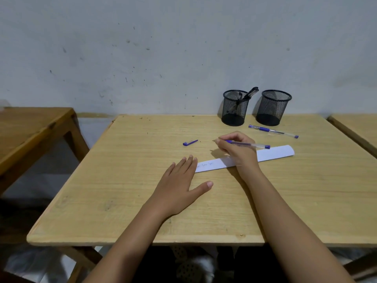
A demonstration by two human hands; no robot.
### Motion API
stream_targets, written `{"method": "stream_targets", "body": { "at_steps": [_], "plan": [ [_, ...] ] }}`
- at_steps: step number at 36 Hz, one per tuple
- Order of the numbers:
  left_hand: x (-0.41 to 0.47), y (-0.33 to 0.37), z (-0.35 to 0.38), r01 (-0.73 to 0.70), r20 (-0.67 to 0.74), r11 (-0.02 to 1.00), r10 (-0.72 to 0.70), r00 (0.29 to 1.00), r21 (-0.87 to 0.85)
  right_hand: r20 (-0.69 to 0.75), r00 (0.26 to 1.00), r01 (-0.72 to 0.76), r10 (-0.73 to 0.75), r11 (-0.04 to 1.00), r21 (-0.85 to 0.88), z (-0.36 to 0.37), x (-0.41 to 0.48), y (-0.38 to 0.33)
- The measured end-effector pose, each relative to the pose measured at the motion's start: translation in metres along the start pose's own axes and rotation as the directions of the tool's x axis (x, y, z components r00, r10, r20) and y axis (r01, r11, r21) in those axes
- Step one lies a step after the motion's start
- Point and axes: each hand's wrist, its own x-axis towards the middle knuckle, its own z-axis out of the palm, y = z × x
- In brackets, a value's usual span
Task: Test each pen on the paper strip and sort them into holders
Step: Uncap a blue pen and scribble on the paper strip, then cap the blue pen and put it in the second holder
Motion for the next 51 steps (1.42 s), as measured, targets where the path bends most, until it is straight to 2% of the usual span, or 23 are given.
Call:
{"method": "stream_targets", "body": {
  "at_steps": [4, 9, 12, 16, 21, 24, 26, 29, 39, 44, 47, 49, 51],
  "plan": [
    [0.001, 0.000, -0.011, 0.009, -0.006, 0.982, -0.011, 1.000, -0.191, 0.011, 1.000, -0.023, 0.022, 0.984, 0.179, -0.004, -0.003, 0.000],
    [0.028, -0.010, -0.032, 0.010, -0.196, 0.945, -0.078, 0.977, -0.327, 0.002, 0.996, -0.089, 0.094, 0.940, 0.329, -0.005, -0.002, -0.004],
    [0.055, -0.023, -0.035, 0.081, -0.200, 0.941, -0.153, 0.968, -0.329, 0.017, 0.992, -0.119, 0.122, 0.918, 0.379, -0.005, -0.002, -0.006],
    [0.088, -0.033, -0.030, 0.107, -0.214, 0.964, -0.161, 0.964, -0.245, 0.011, 0.989, -0.139, 0.149, 0.882, 0.450, -0.006, 0.001, -0.007],
    [0.105, -0.033, -0.024, 0.012, -0.296, 0.968, -0.089, 0.951, -0.252, 0.007, 0.987, -0.141, 0.158, 0.862, 0.486, -0.010, 0.003, -0.010],
    [0.103, -0.027, -0.029, -0.018, -0.312, 0.946, -0.089, 0.946, -0.325, 0.011, 0.988, -0.139, 0.156, 0.849, 0.510, -0.012, 0.005, -0.016],
    [0.099, -0.021, -0.033, -0.037, -0.299, 0.885, -0.117, 0.947, -0.464, 0.025, 0.990, -0.133, 0.140, 0.855, 0.501, -0.012, 0.006, -0.020],
    [0.092, -0.009, -0.039, -0.103, -0.293, 0.731, -0.137, 0.946, -0.674, 0.047, 0.995, -0.099, 0.087, 0.882, 0.461, -0.014, 0.008, -0.028],
    [0.083, 0.023, -0.063, -0.231, -0.327, 0.696, -0.007, 0.945, -0.680, 0.079, 0.995, 0.023, -0.052, 0.942, 0.336, -0.027, 0.004, -0.044],
    [0.079, 0.035, -0.065, -0.259, -0.316, 0.662, 0.035, 0.948, -0.703, 0.149, 0.984, 0.061, -0.095, 0.973, 0.221, -0.036, -0.003, -0.051],
    [0.075, 0.044, -0.068, -0.251, -0.292, 0.515, 0.002, 0.957, -0.820, 0.165, 0.982, 0.070, -0.093, 0.987, 0.144, -0.044, -0.007, -0.055],
    [0.071, 0.049, -0.069, -0.229, -0.249, 0.387, 0.000, 0.969, -0.893, 0.176, 0.981, 0.061, -0.087, 0.988, 0.145, -0.049, -0.008, -0.057],
    [0.068, 0.053, -0.068, -0.206, -0.214, 0.308, 0.007, 0.977, -0.929, 0.181, 0.978, 0.078, -0.102, 0.987, 0.138, -0.052, -0.009, -0.058]
  ]
}}
